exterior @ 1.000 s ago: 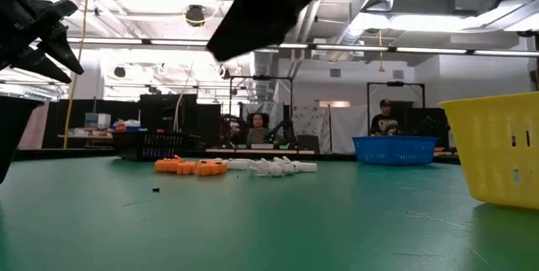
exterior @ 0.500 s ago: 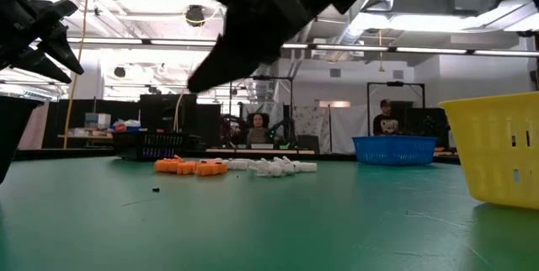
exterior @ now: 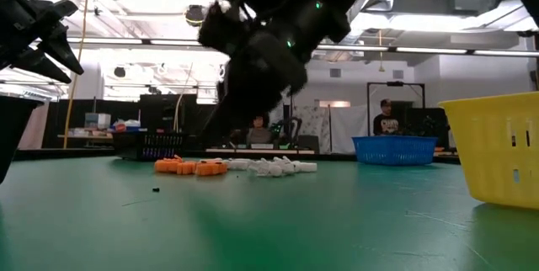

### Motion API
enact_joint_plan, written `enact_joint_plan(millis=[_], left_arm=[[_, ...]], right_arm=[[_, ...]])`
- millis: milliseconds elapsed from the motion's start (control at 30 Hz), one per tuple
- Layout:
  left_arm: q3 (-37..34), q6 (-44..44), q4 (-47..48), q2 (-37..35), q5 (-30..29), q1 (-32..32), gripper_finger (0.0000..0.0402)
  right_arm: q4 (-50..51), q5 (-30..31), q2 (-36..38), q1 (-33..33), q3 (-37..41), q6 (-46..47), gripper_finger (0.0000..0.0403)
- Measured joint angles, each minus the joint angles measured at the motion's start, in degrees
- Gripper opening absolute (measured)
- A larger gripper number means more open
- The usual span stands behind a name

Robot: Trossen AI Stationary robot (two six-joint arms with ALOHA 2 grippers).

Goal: Sort Halloween decoration
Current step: Put the orange skeleton toy into the yellow basket

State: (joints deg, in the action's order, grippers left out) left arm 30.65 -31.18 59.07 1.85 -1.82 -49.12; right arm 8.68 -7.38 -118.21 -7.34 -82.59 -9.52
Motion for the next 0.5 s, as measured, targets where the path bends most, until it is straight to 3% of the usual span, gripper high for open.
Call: enact_joint_plan(millis=[500], left_arm=[[0.00, -0.13, -0.01, 0.00, -0.14, 0.00, 0.0143]], right_arm=[[0.53, -0.06, -3.02, 1.15, 0.01, -1.50, 0.0184]])
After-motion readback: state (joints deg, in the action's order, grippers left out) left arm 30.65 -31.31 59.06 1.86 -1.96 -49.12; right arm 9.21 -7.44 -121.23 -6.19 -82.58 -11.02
